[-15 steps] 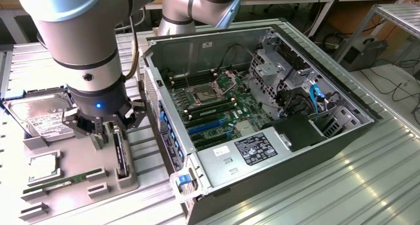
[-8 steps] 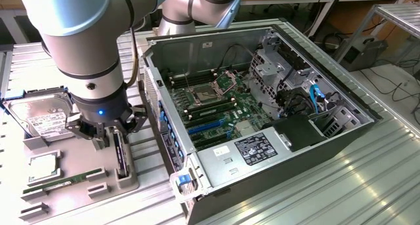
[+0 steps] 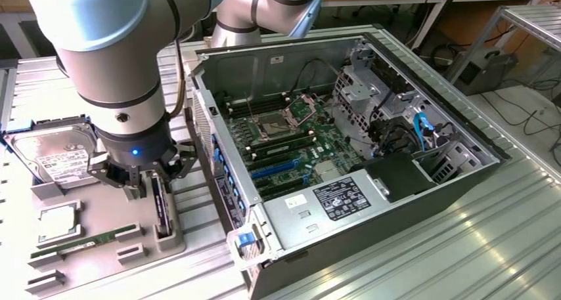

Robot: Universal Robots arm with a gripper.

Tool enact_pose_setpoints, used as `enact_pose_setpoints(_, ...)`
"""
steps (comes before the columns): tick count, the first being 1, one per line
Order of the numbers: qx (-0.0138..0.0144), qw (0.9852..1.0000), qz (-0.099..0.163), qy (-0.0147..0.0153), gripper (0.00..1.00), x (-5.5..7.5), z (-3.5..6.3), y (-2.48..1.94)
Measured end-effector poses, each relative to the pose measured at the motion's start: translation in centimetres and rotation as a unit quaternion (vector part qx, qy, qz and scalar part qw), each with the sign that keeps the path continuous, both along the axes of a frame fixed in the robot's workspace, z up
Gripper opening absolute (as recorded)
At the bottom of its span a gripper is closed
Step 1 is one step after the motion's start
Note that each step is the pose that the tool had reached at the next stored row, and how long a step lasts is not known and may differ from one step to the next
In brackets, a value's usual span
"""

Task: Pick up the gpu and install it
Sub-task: 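Pick up the gpu and move the gpu toward the slot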

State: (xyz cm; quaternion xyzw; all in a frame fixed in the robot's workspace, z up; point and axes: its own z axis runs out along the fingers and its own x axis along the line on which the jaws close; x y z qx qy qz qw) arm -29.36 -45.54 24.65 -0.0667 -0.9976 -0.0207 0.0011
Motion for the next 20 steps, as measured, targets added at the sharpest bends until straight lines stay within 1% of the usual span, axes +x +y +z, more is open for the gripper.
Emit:
enact_pose_setpoints(15,-0.0001,1.0000,0.000,0.0001,0.42,0.00,-0.17,-0.06)
enact_pose_setpoints(17,-0.0001,1.0000,0.000,0.0001,0.41,0.00,-0.17,-0.06)
enact_pose_setpoints(18,-0.0001,1.0000,0.000,0.0001,0.34,0.00,-0.17,-0.06)
enact_pose_setpoints(19,-0.0001,1.0000,0.000,0.0001,0.34,0.00,-0.17,-0.06)
enact_pose_setpoints(20,-0.0001,1.0000,0.000,0.0001,0.27,0.00,-0.17,-0.06)
